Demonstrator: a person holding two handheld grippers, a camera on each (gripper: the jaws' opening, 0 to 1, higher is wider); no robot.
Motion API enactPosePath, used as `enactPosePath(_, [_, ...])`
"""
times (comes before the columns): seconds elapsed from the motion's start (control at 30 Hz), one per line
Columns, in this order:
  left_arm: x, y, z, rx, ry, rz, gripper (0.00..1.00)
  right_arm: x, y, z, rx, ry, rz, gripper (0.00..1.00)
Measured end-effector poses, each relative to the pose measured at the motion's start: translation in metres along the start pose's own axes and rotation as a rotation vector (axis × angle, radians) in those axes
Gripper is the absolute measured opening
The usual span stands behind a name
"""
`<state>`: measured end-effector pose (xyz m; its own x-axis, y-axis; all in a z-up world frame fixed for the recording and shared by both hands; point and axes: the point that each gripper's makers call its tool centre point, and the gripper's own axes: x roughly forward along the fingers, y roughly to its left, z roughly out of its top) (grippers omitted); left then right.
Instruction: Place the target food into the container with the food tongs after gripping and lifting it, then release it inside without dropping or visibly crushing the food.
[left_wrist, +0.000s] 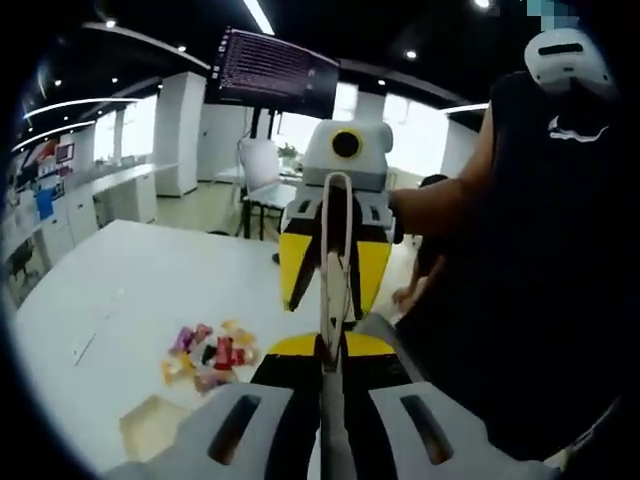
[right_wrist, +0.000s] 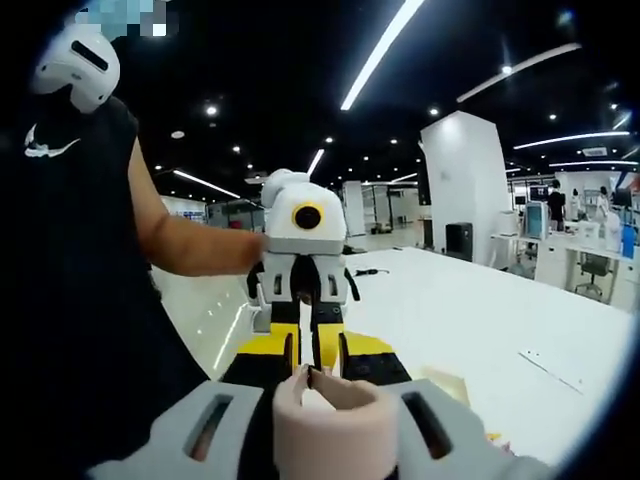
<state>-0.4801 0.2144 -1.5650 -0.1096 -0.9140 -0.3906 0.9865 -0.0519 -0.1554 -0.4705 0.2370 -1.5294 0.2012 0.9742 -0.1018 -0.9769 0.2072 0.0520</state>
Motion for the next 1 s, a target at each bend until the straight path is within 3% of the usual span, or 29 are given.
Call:
enactPosePath(0.57, [-0.010,0.001,0.007,-0.007,-0.053,0.005,0.04,0.000,0.001,-0.001,-0.028,0.035,0.002,0.18])
enactPosePath(0.83, [-0.012,0.002,0.014,-0.040,-0.150,0.019,0.06,-0.002,0.001,0.016,0.002,-0.047,-0.002,0.19])
enactPosePath(1.0, [-0.018,-0.001,0.024,-0.011,-0.196,0.019,0.02,-0.006,-0.004,0.020,0.004,-0.047,-0.013,0.19])
